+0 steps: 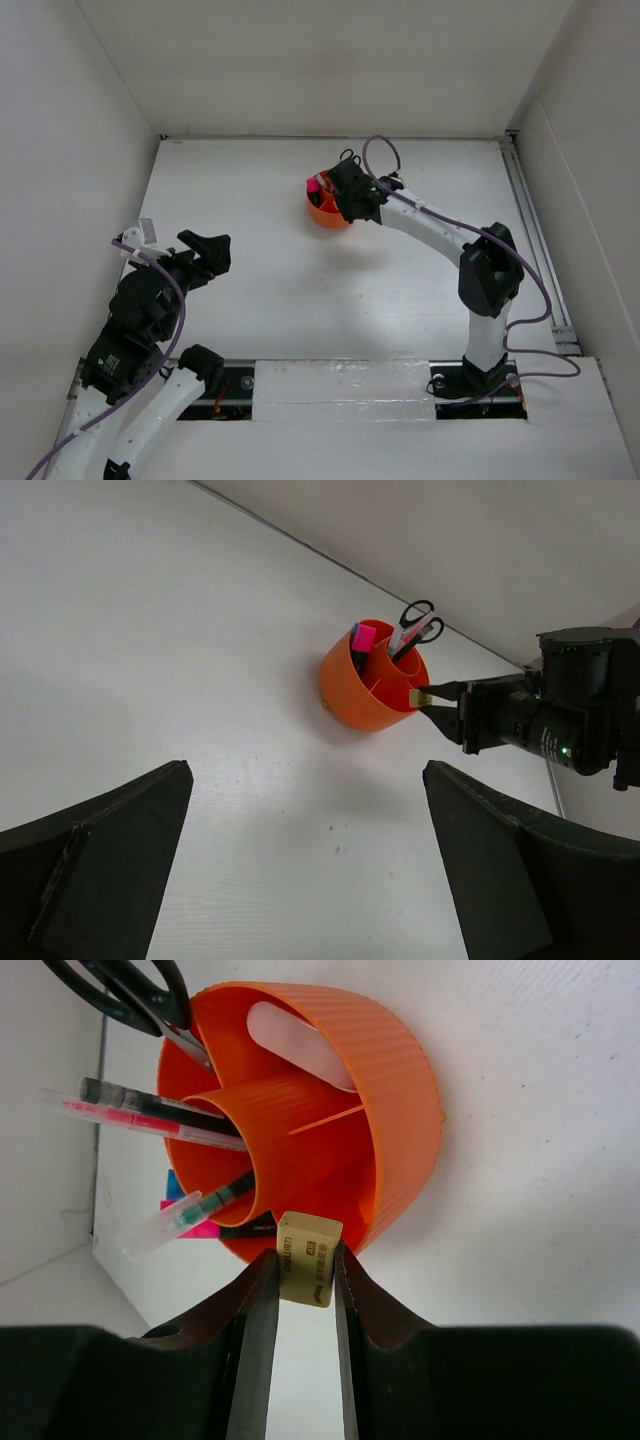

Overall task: Sort the stationery into containers
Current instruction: Place the pen cap in the storage box.

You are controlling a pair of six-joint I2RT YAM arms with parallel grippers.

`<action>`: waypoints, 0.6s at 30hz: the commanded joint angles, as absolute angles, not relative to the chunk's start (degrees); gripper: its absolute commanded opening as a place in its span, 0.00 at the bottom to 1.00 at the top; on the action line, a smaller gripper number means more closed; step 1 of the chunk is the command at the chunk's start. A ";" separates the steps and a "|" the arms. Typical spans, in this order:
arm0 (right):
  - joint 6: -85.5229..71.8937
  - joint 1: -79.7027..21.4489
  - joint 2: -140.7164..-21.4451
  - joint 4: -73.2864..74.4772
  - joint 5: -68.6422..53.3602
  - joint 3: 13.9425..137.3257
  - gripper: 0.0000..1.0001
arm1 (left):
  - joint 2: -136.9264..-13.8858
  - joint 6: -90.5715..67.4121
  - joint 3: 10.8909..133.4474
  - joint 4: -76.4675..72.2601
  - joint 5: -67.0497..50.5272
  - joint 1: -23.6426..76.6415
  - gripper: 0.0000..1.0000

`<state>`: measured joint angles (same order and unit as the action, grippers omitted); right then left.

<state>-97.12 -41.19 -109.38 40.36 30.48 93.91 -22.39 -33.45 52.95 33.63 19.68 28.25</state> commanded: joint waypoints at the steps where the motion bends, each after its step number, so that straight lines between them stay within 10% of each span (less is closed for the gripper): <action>1: -98.09 -40.96 -108.89 36.91 30.50 94.22 0.00 | -22.51 -32.70 52.65 31.55 19.42 27.95 1.00; 18: -97.56 -39.29 -109.51 28.40 28.74 88.69 0.00 | -21.45 -32.17 52.65 31.03 17.84 27.95 1.00</action>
